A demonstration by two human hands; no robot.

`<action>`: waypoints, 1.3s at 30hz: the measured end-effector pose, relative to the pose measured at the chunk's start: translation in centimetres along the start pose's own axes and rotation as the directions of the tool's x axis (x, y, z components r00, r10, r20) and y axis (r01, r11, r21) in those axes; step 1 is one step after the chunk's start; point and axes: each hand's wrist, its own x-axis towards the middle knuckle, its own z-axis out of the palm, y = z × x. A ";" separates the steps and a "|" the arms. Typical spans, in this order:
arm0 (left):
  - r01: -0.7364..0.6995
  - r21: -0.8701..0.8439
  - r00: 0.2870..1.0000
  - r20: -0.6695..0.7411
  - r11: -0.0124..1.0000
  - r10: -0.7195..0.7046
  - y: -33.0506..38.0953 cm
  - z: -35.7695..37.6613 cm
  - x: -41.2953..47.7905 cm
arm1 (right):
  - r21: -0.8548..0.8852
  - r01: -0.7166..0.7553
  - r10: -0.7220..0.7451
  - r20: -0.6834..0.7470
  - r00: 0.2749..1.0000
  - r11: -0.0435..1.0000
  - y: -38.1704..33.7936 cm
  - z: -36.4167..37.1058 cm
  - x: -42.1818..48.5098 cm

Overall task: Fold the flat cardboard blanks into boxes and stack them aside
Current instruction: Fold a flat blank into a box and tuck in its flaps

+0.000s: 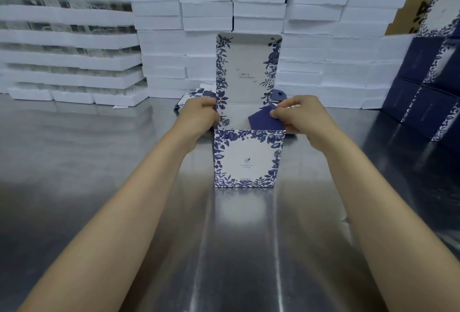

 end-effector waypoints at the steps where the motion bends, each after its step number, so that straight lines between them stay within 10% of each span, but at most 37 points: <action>1: 0.028 -0.013 0.999 -0.035 1.000 -0.028 0.1 -0.2 0.0 | -0.010 -0.021 0.021 0.039 0.999 1.000 0.0 0.0 -0.2; 8: -0.084 0.258 0.983 -0.137 0.963 0.122 0.4 -0.6 0.5 | -0.571 0.076 -0.086 0.008 0.996 0.818 -1.2 1.0 0.0; 17: -0.161 0.442 0.973 -0.075 0.882 0.216 1.2 -0.8 -0.3 | -0.281 -0.110 0.141 0.091 0.986 0.953 -0.6 0.7 0.6; 29: -0.173 0.545 0.971 -0.044 0.821 0.234 1.8 -0.7 -1.0 | -0.312 0.076 -0.078 0.006 0.997 0.947 -0.3 0.3 0.9; 39: 0.014 0.680 0.943 0.235 0.733 -0.236 4.4 -3.3 -2.2 | -0.680 -0.007 0.220 0.228 0.948 0.733 -3.3 -2.2 -1.3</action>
